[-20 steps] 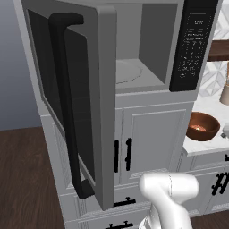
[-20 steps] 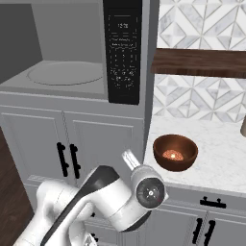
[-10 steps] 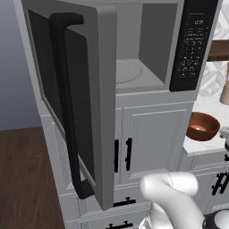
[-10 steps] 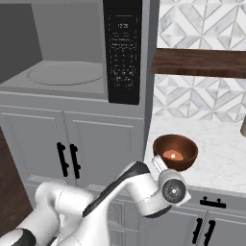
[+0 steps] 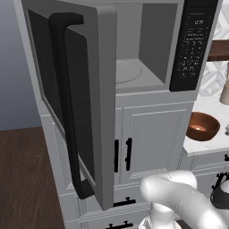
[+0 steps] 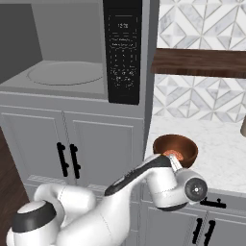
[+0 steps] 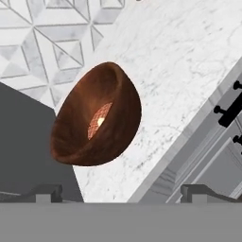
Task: Open the microwave, place the bowl with waffle inside the microwave, then close the microwave door and turn it on.
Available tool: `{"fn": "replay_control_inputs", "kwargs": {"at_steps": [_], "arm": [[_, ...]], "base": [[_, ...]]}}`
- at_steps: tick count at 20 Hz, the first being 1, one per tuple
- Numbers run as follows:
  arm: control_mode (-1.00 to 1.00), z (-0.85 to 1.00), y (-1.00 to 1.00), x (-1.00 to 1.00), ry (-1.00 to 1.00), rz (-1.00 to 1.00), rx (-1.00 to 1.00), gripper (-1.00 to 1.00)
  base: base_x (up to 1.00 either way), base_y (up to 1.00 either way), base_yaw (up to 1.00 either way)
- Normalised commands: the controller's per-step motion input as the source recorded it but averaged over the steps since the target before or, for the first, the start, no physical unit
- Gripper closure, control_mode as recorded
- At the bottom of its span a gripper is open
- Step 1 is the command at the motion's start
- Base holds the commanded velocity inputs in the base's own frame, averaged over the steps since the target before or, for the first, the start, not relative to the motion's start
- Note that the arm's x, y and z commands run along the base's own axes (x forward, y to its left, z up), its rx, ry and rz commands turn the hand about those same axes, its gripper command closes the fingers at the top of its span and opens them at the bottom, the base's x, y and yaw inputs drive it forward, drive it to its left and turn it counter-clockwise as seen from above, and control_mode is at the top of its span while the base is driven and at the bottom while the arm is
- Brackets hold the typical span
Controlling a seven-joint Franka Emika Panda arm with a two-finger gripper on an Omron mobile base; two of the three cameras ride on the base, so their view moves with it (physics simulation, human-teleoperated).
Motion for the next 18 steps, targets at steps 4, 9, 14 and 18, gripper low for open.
{"fn": "replay_control_inputs", "kwargs": {"at_steps": [4, 9, 14, 18], "arm": [[-1.00, 0.00, -0.16, 0.18, 0.06, 0.00, 0.07, -1.00], [-1.00, -0.05, 0.00, 0.33, 0.06, 0.00, 0.02, -1.00], [-1.00, -0.01, 0.00, 0.29, 0.03, 0.00, 0.01, -1.00], [-1.00, -0.04, 0.00, 0.36, 0.13, 0.00, 0.03, -1.00]], "base": [[0.00, 0.00, 0.00], [0.00, 0.00, 0.00], [0.00, 0.00, 0.00], [0.00, 0.00, 0.00]]}}
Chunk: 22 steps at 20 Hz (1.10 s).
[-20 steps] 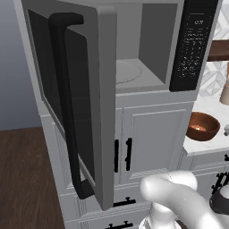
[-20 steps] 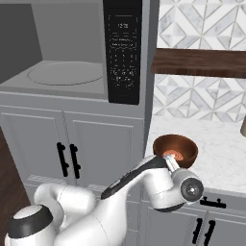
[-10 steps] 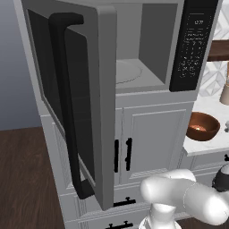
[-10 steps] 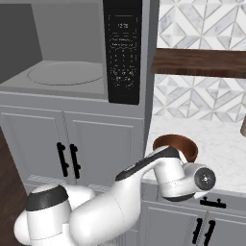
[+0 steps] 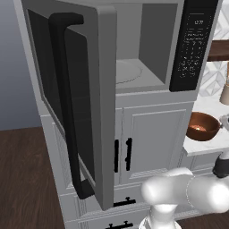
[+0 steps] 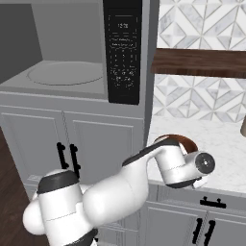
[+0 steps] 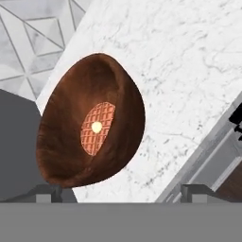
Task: Open the microwave, place the bowl with waffle inside the microwave, then close the microwave door and turn it on.
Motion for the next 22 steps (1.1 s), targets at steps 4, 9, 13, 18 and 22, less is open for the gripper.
{"fn": "replay_control_inputs", "kwargs": {"at_steps": [4, 9, 13, 18, 22], "arm": [[-1.00, -0.16, 0.00, 0.46, 0.14, 0.00, 0.00, -1.00], [-1.00, -0.24, 0.00, 0.35, 0.05, 0.00, 0.00, -1.00], [-1.00, -0.34, 0.00, 0.37, 0.02, 0.00, 0.00, -1.00], [-1.00, -0.33, 0.00, 0.34, 0.04, 0.00, 0.00, -1.00], [-1.00, -0.28, -0.05, 0.21, 0.04, 0.00, 0.02, -1.00]], "base": [[0.00, 0.00, 0.00], [0.00, 0.00, 0.00], [0.00, 0.00, 0.00], [0.00, 0.00, 0.00], [0.00, 0.00, 0.00]]}}
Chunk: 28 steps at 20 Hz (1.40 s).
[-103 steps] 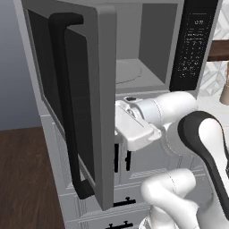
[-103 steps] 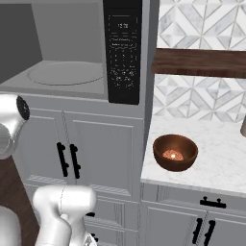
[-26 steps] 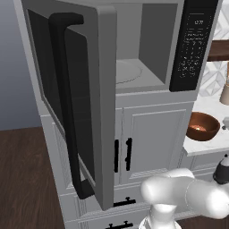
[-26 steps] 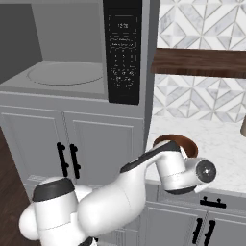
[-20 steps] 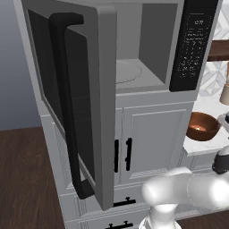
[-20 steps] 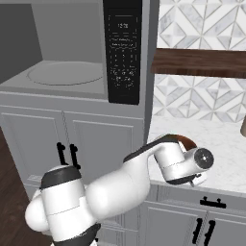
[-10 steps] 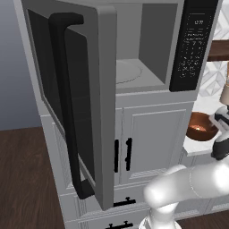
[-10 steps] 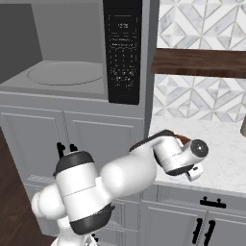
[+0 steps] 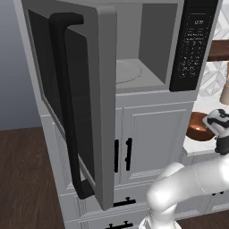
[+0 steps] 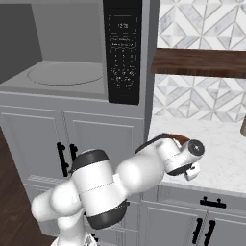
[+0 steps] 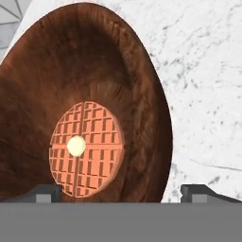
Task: Open the microwave, place the bowl with waffle inside the microwave, then close the microwave door and turn it on.
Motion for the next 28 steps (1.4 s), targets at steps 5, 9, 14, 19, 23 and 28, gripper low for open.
{"fn": "replay_control_inputs", "kwargs": {"at_steps": [5, 9, 14, 19, 23, 28], "arm": [[-1.00, -0.24, -0.03, 0.11, 0.03, 0.00, 0.02, 1.00], [-1.00, -0.01, -0.01, 0.00, 0.00, 0.00, 0.00, 1.00], [-1.00, -0.16, 0.02, -0.38, 0.01, 0.00, 0.00, 1.00], [-1.00, 0.02, 0.00, -0.93, -0.20, 0.00, 0.00, 1.00], [-1.00, 0.61, 0.00, -1.00, -0.32, -0.01, -0.02, 1.00], [-1.00, 0.84, 0.12, -1.00, -0.24, 0.00, -0.11, 1.00]], "base": [[0.00, 0.00, 0.00], [0.00, 0.00, 0.00], [0.00, 0.00, 0.00], [0.00, 0.00, 0.00], [0.00, 0.00, 0.00], [0.00, 0.00, 0.00]]}}
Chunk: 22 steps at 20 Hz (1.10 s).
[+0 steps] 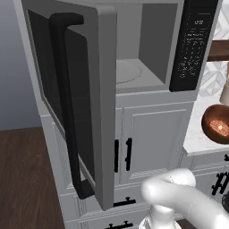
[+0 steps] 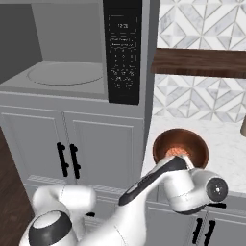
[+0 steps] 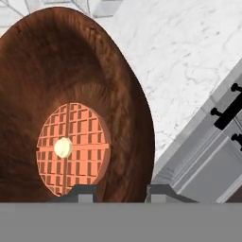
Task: Open the microwave, place the bowl with waffle inside the microwave, then close the microwave door and turn it on.
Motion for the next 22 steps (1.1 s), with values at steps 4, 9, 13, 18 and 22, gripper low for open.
{"fn": "replay_control_inputs", "kwargs": {"at_steps": [4, 9, 13, 18, 22], "arm": [[-1.00, 0.91, 0.14, -1.00, -0.08, 0.00, -0.10, 1.00], [-1.00, 1.00, 0.43, -1.00, 0.00, 0.05, -0.05, 1.00], [-1.00, 0.86, 0.74, -0.90, 0.01, 0.16, -0.03, 1.00], [-1.00, 0.75, 0.92, -0.37, 0.03, 0.09, 0.00, 1.00], [-1.00, 0.73, 1.00, 0.00, 0.02, 0.01, -0.01, 1.00]], "base": [[0.00, 0.00, 0.00], [0.00, 0.00, 0.00], [0.00, 0.00, 0.00], [0.00, 0.00, 0.00], [0.00, 0.00, 0.00]]}}
